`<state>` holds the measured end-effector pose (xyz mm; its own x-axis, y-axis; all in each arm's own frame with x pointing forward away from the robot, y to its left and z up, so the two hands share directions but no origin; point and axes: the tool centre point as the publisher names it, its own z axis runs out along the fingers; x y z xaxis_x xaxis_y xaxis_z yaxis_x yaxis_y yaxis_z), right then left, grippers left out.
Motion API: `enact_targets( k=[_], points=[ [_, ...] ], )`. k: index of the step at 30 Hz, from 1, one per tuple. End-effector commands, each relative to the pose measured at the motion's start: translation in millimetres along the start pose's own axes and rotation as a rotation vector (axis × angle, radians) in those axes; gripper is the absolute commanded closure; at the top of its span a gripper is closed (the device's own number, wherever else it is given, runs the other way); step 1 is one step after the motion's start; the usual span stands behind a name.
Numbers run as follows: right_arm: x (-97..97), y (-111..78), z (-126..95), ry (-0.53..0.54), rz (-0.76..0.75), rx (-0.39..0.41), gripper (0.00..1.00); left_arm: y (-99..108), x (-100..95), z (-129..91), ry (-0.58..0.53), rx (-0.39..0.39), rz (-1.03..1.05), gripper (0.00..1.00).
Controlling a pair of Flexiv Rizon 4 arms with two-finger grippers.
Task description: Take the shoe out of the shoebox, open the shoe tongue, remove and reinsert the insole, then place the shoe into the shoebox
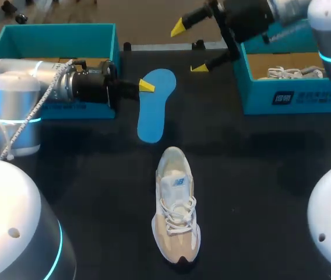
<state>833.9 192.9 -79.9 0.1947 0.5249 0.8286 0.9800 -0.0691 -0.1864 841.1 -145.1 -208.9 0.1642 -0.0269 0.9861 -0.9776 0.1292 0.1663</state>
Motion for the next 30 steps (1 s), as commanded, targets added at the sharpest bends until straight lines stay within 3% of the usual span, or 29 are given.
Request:
enact_targets(
  k=[1, 13, 30],
  points=[
    [11.8, -9.1, -2.1, -0.383, 0.021, -0.004, 0.0, 1.8, 0.3, 0.4, -0.002, 0.004, 0.0, 1.0],
    [41.1, -18.3, 7.0, -0.665, 0.077, 0.034, 0.0, 1.8, 0.3, 0.4, -0.002, 0.004, 0.0, 1.0],
    [46.6, -20.7, 47.8, -0.783, 0.027, -0.03, 0.0, 1.8, 0.3, 0.4, -0.002, 0.004, 0.0, 1.0]
  ],
)
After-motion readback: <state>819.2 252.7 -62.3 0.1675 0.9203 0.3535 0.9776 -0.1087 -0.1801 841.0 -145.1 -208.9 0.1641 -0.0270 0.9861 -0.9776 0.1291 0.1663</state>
